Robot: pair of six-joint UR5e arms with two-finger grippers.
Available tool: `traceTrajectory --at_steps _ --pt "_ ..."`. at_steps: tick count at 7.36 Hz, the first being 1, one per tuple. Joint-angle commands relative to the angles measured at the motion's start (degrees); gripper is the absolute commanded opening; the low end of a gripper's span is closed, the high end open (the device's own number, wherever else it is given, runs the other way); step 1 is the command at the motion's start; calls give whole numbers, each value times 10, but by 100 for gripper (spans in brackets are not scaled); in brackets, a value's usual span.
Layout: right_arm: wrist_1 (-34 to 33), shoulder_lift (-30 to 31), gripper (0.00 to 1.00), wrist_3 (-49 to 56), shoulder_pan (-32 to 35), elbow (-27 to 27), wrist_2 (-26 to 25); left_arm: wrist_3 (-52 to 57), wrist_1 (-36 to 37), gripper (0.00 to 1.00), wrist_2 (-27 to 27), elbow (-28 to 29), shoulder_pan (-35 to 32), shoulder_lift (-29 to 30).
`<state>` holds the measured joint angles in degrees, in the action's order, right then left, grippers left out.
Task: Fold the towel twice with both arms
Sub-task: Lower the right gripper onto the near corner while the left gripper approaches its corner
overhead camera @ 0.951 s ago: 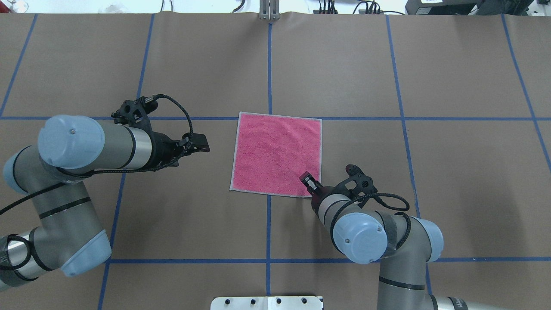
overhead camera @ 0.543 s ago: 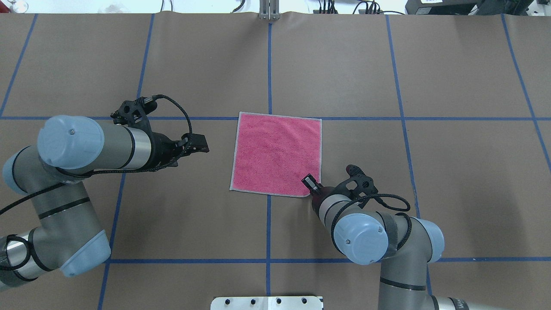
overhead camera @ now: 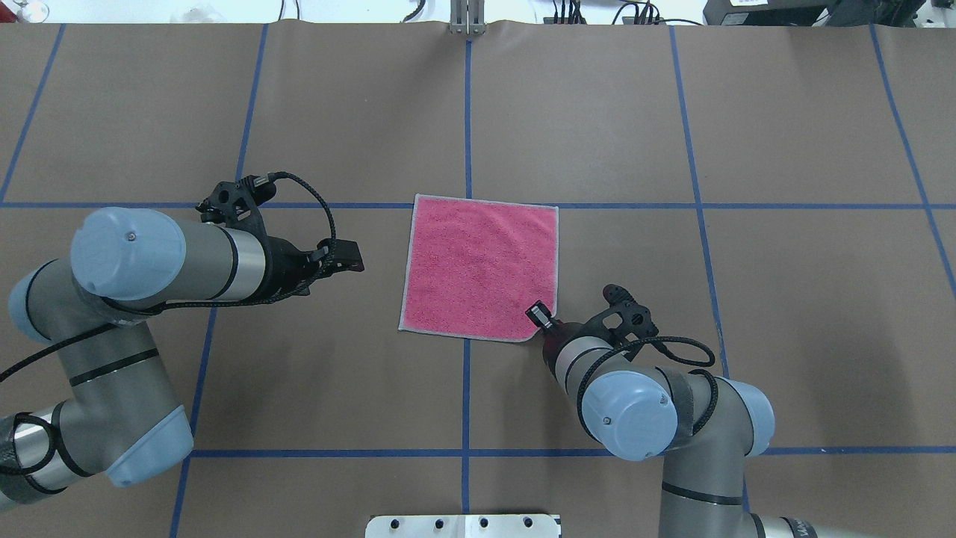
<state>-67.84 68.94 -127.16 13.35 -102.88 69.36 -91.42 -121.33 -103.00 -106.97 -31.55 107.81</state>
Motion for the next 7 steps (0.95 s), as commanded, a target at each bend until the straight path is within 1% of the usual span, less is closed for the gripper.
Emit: traceTrajectory --at_steps 1,2,3,5,6,7 --pt "1 1 0 0 0 -1 0 2 0 100 23 1 25 6" --pt "1 1 0 0 0 -1 0 -3 -1 100 52 3 42 15" --pt "1 1 0 0 0 -1 -3 -23 -3 100 69 18 48 23" --pt "2 0 0 -1 0 -1 -5 -96 -6 94 85 70 53 71" --pt "2 0 0 -1 0 -1 -6 -126 -32 94 85 87 54 84" --pt "3 1 0 -2 0 -1 -6 -178 -85 94 85 109 57 83"
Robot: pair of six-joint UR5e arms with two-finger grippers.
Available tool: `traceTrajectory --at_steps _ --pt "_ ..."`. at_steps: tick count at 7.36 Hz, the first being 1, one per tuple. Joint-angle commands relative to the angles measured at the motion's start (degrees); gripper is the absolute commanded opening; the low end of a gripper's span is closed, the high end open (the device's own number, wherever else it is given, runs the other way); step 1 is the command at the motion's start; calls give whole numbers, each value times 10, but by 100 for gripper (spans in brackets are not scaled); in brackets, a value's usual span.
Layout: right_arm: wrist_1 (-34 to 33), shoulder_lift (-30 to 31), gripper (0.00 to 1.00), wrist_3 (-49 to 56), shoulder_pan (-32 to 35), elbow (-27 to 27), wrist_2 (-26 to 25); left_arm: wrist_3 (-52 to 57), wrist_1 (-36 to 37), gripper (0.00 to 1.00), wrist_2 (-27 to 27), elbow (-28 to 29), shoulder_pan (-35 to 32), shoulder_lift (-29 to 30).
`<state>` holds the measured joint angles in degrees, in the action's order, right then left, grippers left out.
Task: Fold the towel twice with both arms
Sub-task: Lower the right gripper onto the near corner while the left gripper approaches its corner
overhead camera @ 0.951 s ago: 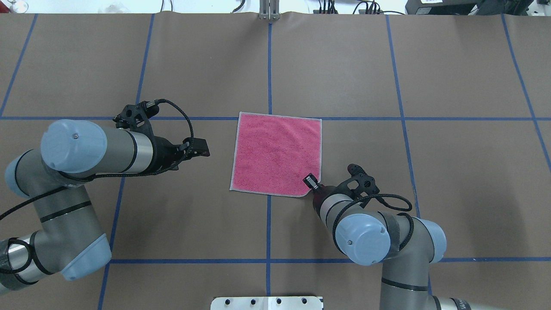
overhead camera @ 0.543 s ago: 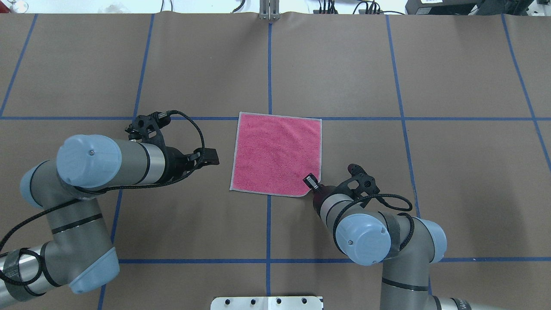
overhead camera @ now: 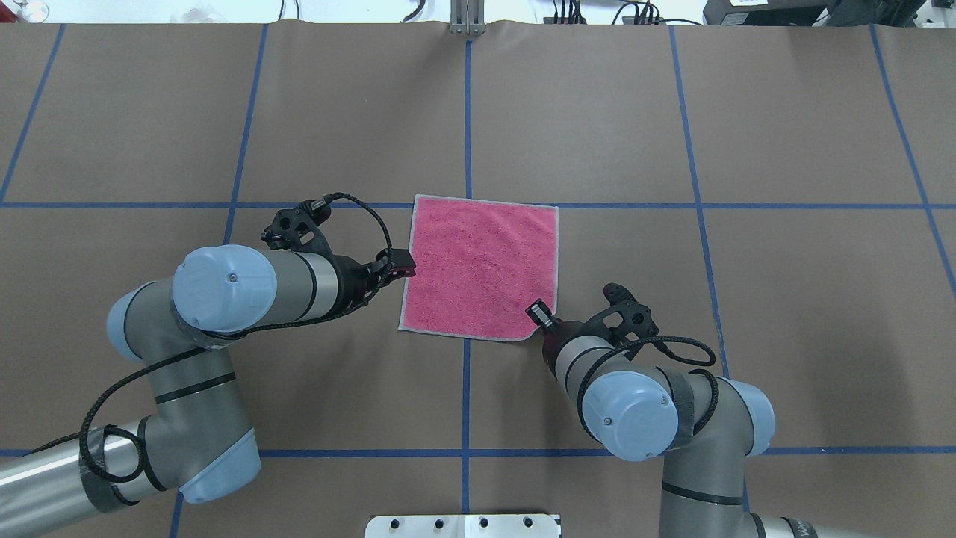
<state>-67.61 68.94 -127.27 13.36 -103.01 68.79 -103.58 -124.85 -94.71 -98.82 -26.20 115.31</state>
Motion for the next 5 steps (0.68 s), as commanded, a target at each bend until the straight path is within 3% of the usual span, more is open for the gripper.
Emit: traceTrajectory --at_steps 1,5 --pt "2 1 0 -28 0 0 -1 -85 -81 94 3 41 4 7" --pt "3 1 0 -31 0 0 -2 -83 -77 94 9 55 25 7"
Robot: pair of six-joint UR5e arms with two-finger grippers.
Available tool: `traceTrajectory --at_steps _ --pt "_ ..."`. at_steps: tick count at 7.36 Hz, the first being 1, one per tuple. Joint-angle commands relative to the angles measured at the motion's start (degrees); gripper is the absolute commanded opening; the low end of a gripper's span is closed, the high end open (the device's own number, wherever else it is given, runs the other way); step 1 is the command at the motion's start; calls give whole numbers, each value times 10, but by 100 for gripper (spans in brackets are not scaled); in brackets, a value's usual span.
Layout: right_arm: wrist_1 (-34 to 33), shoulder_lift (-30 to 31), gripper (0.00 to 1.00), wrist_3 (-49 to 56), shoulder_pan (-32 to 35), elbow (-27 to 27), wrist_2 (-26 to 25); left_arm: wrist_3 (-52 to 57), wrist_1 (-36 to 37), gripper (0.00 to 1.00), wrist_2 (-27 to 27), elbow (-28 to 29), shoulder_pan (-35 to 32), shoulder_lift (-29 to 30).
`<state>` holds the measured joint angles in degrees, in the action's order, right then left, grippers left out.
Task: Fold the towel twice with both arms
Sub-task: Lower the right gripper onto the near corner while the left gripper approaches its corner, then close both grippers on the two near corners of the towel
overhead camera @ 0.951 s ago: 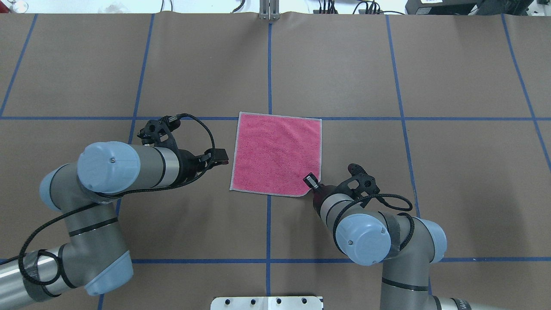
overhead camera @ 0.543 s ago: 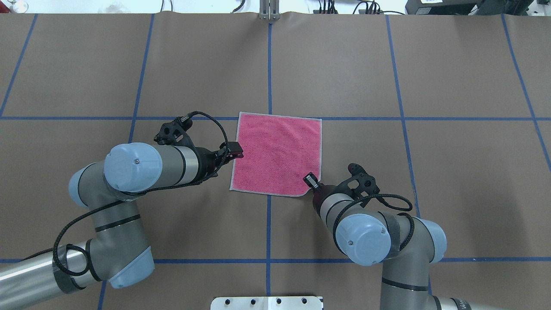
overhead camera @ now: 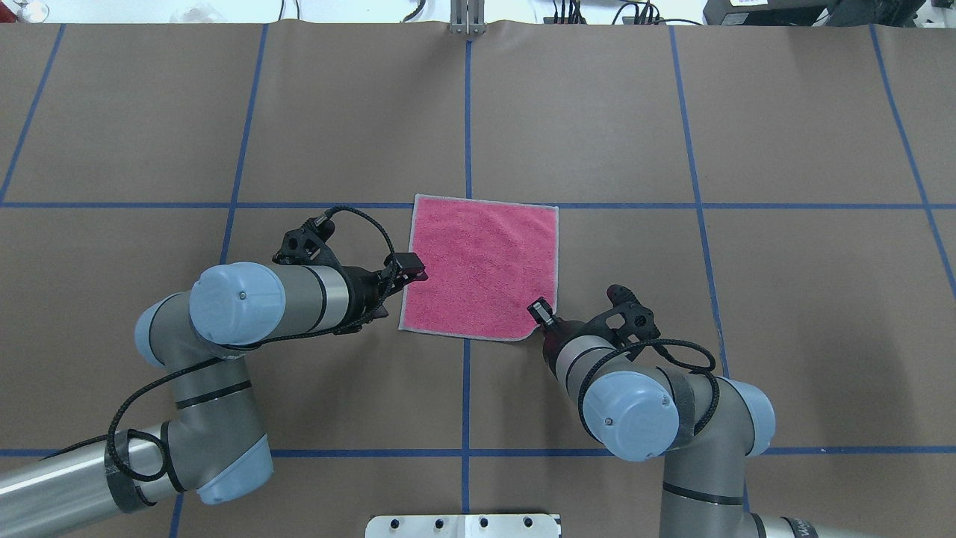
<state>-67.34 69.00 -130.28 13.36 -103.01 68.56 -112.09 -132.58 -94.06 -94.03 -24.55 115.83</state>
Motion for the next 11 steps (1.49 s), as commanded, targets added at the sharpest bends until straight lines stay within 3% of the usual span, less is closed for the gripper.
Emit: traceTrajectory --at_steps 1,4,6,11 --pt "0 0 0 -1 0 0 0 4 1 94 4 10 13 -1" --pt "0 2 0 -1 1 -4 -1 5 2 93 23 13 23 -1" --pt "0 3 0 -1 1 -5 -4 5 2 83 25 17 25 1" --pt "0 3 0 -1 1 -5 -4 6 1 83 46 30 32 11"
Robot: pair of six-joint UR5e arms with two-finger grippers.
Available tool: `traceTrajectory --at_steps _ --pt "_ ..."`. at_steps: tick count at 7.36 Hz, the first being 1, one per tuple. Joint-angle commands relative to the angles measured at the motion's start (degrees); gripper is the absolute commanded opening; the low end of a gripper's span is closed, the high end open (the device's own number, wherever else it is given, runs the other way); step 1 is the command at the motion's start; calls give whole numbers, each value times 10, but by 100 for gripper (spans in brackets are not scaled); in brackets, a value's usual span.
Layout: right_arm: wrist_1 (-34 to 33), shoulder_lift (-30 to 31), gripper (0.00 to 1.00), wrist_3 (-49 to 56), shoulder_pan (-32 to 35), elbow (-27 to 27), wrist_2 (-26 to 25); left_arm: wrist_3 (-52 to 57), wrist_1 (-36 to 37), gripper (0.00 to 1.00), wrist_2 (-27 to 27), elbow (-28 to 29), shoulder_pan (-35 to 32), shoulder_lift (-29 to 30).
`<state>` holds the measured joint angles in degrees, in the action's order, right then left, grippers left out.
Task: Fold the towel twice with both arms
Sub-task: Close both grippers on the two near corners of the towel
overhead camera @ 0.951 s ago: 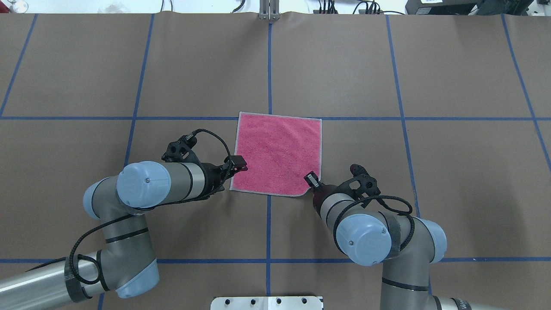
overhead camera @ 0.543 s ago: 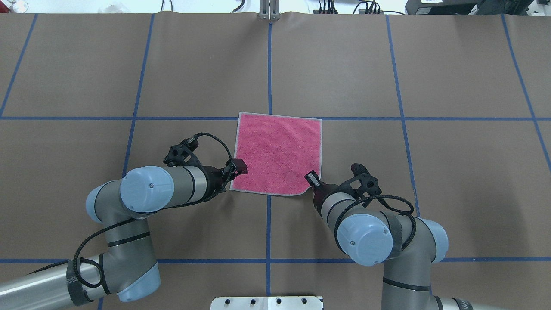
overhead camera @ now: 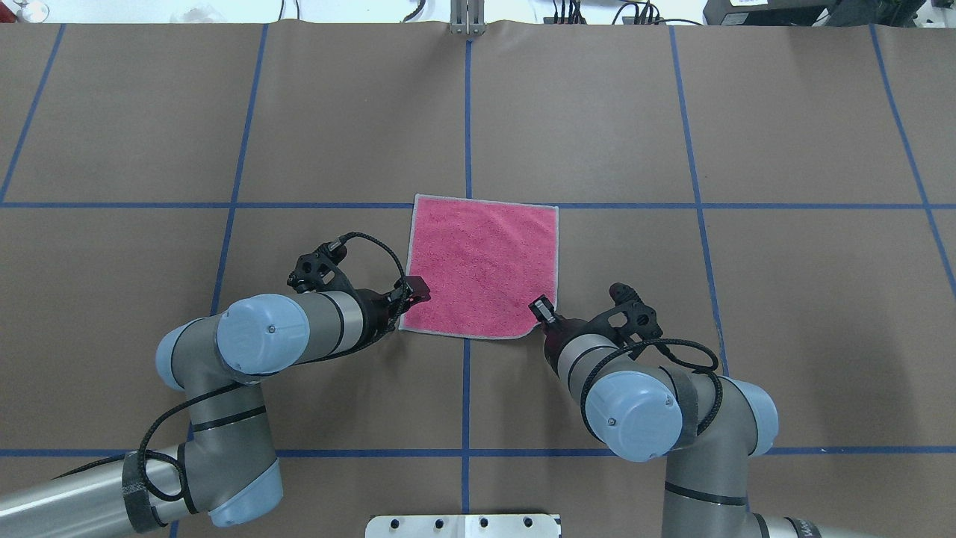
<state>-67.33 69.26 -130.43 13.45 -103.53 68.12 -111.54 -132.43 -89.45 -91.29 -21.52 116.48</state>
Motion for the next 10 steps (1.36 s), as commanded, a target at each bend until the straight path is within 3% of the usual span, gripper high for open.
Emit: traceTrajectory --at_steps 1,6,9,10 --pt "0 0 0 0 0 0 0 0 0 83 1 3 2 7" --pt "0 1 0 0 0 0 0 13 0 83 0 1 4 10" --pt "0 1 0 0 0 0 0 13 -1 56 1 1 4 8" --pt "0 1 0 0 0 0 0 14 -1 53 1 -1 4 5"
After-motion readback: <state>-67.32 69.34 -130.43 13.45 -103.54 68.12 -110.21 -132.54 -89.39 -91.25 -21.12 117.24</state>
